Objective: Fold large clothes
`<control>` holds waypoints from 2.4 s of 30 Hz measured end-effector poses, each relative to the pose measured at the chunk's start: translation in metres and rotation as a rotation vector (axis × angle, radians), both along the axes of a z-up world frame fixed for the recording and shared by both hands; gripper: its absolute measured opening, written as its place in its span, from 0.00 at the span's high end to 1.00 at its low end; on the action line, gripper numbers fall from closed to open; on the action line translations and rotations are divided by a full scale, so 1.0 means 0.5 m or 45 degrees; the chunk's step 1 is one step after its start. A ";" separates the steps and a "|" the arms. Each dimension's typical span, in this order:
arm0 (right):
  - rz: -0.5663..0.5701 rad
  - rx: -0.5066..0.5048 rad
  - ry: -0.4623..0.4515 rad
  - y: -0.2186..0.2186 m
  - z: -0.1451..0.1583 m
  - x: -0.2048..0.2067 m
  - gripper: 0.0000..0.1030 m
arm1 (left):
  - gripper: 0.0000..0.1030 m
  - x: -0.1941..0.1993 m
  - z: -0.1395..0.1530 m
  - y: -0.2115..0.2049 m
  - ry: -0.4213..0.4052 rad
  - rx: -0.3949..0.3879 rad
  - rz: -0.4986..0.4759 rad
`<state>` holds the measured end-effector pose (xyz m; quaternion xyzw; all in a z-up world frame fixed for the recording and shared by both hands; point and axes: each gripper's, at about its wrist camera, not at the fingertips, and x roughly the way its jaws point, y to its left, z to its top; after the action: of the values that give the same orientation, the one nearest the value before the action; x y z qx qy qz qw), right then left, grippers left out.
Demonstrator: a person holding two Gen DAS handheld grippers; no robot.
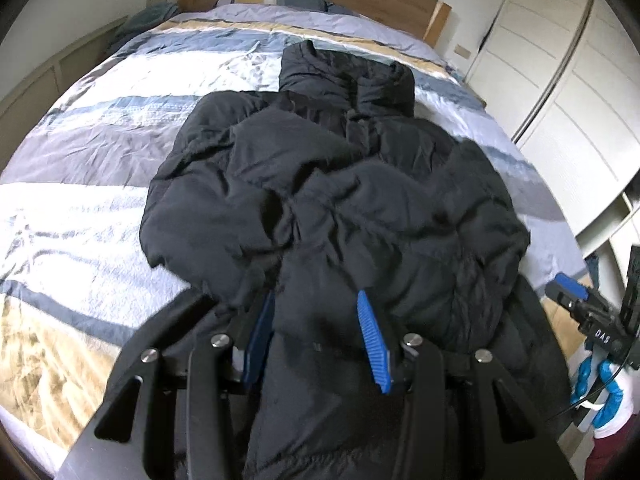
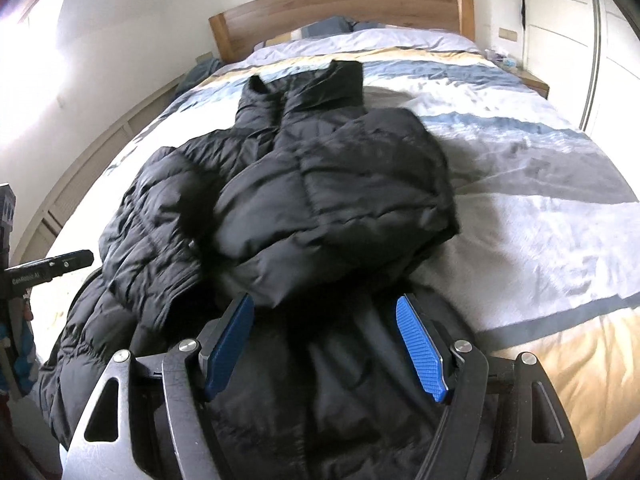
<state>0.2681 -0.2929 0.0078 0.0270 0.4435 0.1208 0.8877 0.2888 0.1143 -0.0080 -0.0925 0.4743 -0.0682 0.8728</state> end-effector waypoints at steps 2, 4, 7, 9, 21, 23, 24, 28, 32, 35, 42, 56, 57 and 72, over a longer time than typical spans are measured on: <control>-0.006 -0.006 -0.009 -0.013 0.008 0.017 0.29 | 0.60 0.026 0.010 0.009 -0.002 0.004 0.005; -0.013 -0.013 -0.023 -0.025 0.020 0.041 0.29 | 0.60 0.055 0.021 0.017 -0.004 0.030 -0.004; -0.024 -0.025 -0.046 -0.044 0.042 0.087 0.29 | 0.59 0.115 0.047 0.033 -0.008 0.118 -0.027; -0.032 -0.029 -0.072 -0.057 0.062 0.122 0.29 | 0.49 0.165 0.072 0.051 -0.016 0.161 -0.028; -0.057 0.031 -0.135 -0.081 0.121 0.456 0.29 | 0.44 0.510 0.135 0.144 -0.009 0.031 0.053; -0.072 0.092 -0.117 -0.081 0.112 0.525 0.29 | 0.44 0.581 0.122 0.143 0.005 -0.024 0.037; -0.083 0.126 -0.109 -0.082 0.106 0.562 0.29 | 0.44 0.625 0.109 0.144 0.019 -0.061 0.039; -0.106 0.183 -0.090 -0.066 0.077 0.694 0.29 | 0.44 0.753 0.058 0.152 0.045 -0.183 0.088; -0.103 0.248 -0.083 -0.034 0.032 0.813 0.29 | 0.44 0.883 -0.009 0.167 0.045 -0.343 0.187; -0.103 0.343 -0.067 -0.010 -0.011 0.892 0.29 | 0.44 0.943 -0.055 0.157 0.044 -0.368 0.206; -0.134 0.443 -0.052 0.022 -0.086 1.016 0.28 | 0.44 1.055 -0.146 0.151 0.015 -0.486 0.232; -0.022 0.610 -0.026 0.057 -0.140 1.087 0.42 | 0.44 1.088 -0.219 0.091 0.088 -0.613 0.168; -0.020 0.611 -0.028 0.061 -0.139 1.087 0.39 | 0.44 1.089 -0.219 0.086 0.090 -0.610 0.166; 0.071 0.401 0.030 0.106 -0.116 1.067 0.85 | 0.89 1.051 -0.163 0.032 0.059 -0.360 0.004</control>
<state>0.8015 -0.2401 -0.0500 0.1549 0.4299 0.2129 0.8636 0.8141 0.1301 -0.0896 -0.2168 0.4801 -0.1307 0.8399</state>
